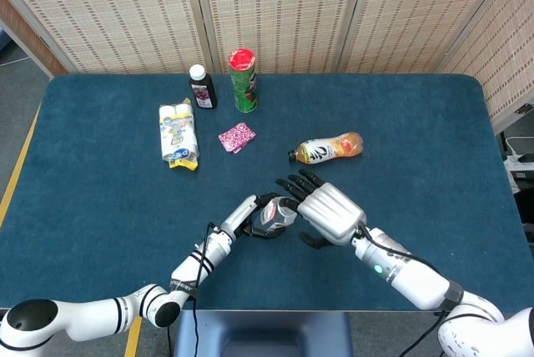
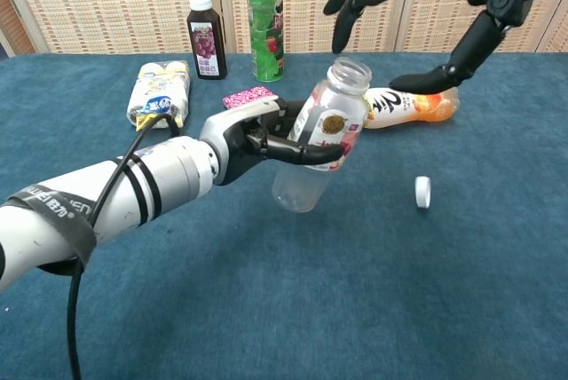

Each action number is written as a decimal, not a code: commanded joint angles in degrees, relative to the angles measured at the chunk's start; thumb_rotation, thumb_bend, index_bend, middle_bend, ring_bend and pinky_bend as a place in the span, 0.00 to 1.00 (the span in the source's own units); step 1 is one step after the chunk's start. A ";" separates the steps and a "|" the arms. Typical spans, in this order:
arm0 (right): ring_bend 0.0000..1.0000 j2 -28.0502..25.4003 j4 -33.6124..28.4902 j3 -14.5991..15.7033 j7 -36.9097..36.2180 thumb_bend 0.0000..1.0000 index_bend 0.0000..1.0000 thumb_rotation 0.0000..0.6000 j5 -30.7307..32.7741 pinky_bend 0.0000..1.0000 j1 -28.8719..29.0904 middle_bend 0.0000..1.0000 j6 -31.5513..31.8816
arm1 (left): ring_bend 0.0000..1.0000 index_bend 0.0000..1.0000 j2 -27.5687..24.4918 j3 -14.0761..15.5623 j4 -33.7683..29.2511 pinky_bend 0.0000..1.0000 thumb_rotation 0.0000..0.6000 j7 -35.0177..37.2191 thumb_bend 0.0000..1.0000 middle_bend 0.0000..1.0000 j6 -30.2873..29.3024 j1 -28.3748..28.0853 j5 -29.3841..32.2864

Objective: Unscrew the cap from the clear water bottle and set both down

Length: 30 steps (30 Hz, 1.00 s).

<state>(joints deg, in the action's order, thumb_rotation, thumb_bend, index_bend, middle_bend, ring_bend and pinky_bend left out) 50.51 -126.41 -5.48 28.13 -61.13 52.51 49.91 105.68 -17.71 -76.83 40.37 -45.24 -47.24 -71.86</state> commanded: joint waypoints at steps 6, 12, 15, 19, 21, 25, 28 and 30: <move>0.00 -0.26 3.09 -0.75 -13.36 0.33 0.05 0.79 -7.61 0.00 -7.93 0.00 6.94 | 0.54 0.74 2.22 -1.57 2.71 0.47 1.00 3.98 0.74 0.81 -5.07 2.09 -0.35; 0.00 -1.75 7.35 1.64 -20.80 0.33 0.04 0.79 -17.69 0.00 -13.29 0.00 9.70 | 0.50 0.75 4.39 -0.79 6.50 0.34 1.00 6.18 0.70 0.80 -7.93 3.46 -1.49; 0.00 -2.36 8.46 2.82 -22.59 0.33 0.03 0.79 -21.60 0.00 -15.50 0.00 11.37 | 0.47 0.75 5.46 0.08 8.91 0.32 1.00 9.51 0.69 0.80 -8.74 3.88 -3.15; 0.00 -2.75 9.71 4.82 -24.01 0.33 0.01 0.79 -25.43 0.00 -18.95 0.00 14.03 | 0.41 0.76 7.10 1.56 13.42 0.26 1.00 14.39 0.69 0.80 -11.16 4.83 -5.85; 0.00 -2.73 10.59 5.65 -24.42 0.33 0.01 0.79 -27.13 0.00 -20.40 0.00 15.08 | 0.39 0.76 7.91 2.30 15.58 0.24 1.00 15.96 0.68 0.79 -12.07 5.24 -6.71; 0.00 -3.25 11.39 6.40 -25.31 0.33 0.00 0.79 -28.97 0.00 -22.01 0.00 15.88 | 0.34 0.76 9.11 4.35 19.36 0.18 1.00 18.61 0.67 0.79 -12.93 6.01 -8.34; 0.00 -3.87 11.10 6.24 -25.39 0.33 0.00 0.78 -29.66 0.00 -22.40 0.00 15.96 | 0.32 0.76 10.24 5.47 21.97 0.15 1.00 21.25 0.67 0.79 -13.82 6.54 -9.40; 0.00 -4.02 10.95 6.20 -25.35 0.33 0.00 0.79 -29.77 0.00 -22.46 0.00 15.92 | 0.31 0.76 10.51 5.70 22.56 0.15 1.00 21.65 0.67 0.78 -14.00 6.63 -9.61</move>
<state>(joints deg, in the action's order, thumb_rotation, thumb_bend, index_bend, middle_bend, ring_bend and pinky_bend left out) 46.55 -115.40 0.74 2.76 -90.86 30.08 65.85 115.80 -12.37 -54.83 61.54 -58.88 -40.85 -81.12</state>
